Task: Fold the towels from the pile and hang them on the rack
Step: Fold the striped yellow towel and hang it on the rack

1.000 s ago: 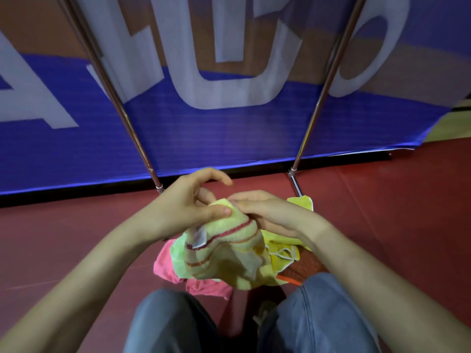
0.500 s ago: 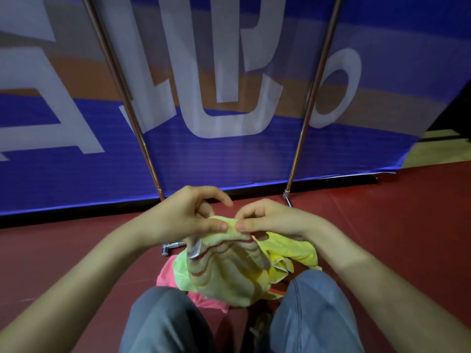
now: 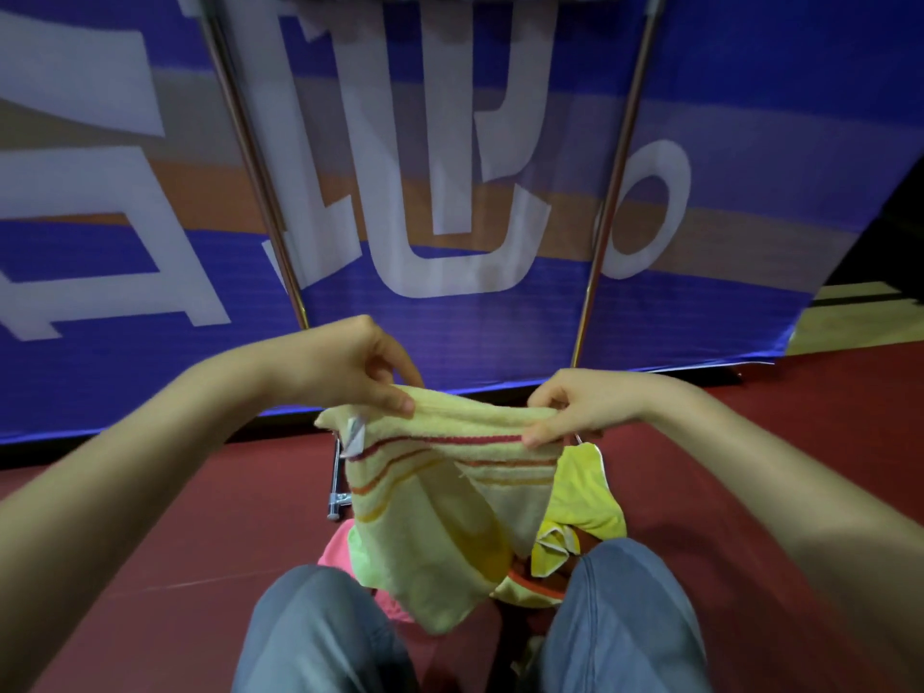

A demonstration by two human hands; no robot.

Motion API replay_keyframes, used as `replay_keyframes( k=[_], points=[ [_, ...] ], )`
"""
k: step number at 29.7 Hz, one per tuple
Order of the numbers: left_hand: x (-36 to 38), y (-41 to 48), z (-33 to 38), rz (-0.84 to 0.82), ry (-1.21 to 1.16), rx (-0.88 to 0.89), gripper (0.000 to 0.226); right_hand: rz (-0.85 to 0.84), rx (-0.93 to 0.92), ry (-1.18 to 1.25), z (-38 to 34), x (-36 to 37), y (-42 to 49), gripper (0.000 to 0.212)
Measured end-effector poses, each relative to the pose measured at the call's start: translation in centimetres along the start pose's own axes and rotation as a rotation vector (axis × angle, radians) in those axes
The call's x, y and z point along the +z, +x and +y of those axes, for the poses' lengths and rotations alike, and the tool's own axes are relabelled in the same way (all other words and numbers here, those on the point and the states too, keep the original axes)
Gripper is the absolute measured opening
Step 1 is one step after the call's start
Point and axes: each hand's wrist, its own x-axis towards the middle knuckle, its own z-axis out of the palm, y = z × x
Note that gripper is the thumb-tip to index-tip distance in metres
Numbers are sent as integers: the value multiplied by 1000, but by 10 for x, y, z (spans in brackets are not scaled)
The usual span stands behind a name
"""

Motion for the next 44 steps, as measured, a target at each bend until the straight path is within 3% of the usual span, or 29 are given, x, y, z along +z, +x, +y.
replay_keyframes(
  k=[5, 13, 18, 21, 23, 27, 31, 34, 37, 41, 44],
  points=[
    [2, -11, -21, 26, -57, -62, 16, 128, -91, 41, 4, -11, -10, 36],
    [10, -22, -33, 321, -150, 10, 21, -13, -106, 77, -15, -9, -18, 16],
    [-6, -36, -40, 429, -77, 0, 22, -32, -47, 54, -20, -15, -21, 32],
    [-11, -46, -48, 441, -89, -29, 22, -14, -42, 104, -6, -12, -23, 64],
    [-10, -50, -54, 421, -92, -38, 22, 26, -58, 198, 4, -10, -23, 86],
    [-10, -53, -62, 346, -145, -89, 32, 170, -80, 376, 17, -5, -24, 98],
    [-9, -53, -69, 256, -117, -86, 53, 335, -143, 629, 25, -2, -24, 69],
    [-12, -55, -74, 134, -188, -112, 72, 426, -184, 831, 27, -1, -21, 71],
    [-12, -58, -79, 19, -255, -139, 70, 506, -191, 939, 25, -2, -20, 80],
    [-4, -63, -85, -25, -299, -190, 67, 576, -200, 972, 24, -7, -22, 77],
    [4, -66, -85, 17, -312, -235, 67, 599, -178, 988, 24, -10, -23, 50]
  ],
)
